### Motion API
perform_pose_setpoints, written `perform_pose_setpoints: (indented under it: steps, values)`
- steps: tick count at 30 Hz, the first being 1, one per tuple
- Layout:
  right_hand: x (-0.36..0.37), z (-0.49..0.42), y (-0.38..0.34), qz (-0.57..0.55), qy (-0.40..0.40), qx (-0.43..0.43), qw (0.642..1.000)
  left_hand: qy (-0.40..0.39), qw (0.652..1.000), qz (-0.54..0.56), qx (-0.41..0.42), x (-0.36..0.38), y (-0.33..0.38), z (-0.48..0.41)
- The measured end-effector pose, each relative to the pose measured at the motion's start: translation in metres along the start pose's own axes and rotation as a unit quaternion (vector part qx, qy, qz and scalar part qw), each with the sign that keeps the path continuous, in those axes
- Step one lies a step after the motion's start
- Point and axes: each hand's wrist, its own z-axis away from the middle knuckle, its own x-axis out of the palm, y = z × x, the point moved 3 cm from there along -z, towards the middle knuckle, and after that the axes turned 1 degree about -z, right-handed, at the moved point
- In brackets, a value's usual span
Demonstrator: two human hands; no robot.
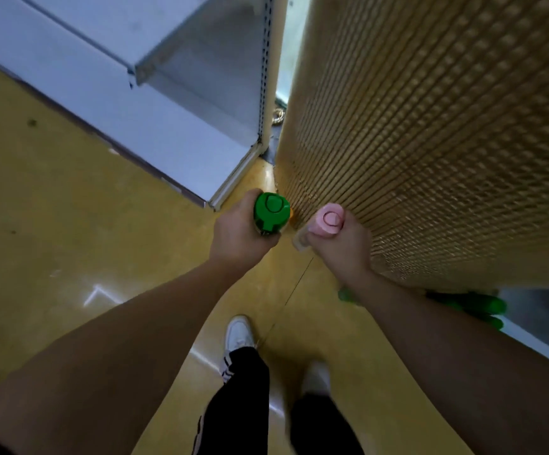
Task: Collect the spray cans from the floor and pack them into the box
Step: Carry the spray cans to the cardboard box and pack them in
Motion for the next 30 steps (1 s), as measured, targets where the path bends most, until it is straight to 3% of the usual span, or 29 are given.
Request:
perform_pose_setpoints:
  steps: [7, 14, 21, 30]
  values:
    - [-0.124, 0.079, -0.035, -0.026, 0.053, -0.026, 0.998, 0.012, 0.998, -0.015, 0.065, -0.065, 0.095, 0.085]
    - [-0.288, 0.191, -0.090, -0.084, 0.139, -0.092, 0.982, 0.098, 0.985, -0.046, 0.133, -0.159, 0.239, 0.183]
    - [-0.463, 0.275, -0.172, -0.091, 0.266, -0.145, 0.949, 0.188, 0.947, 0.158, 0.208, -0.248, 0.410, 0.236]
    - [-0.613, 0.354, -0.232, -0.148, 0.467, -0.175, 0.854, 0.096, 0.866, 0.296, 0.391, -0.299, 0.579, 0.272]
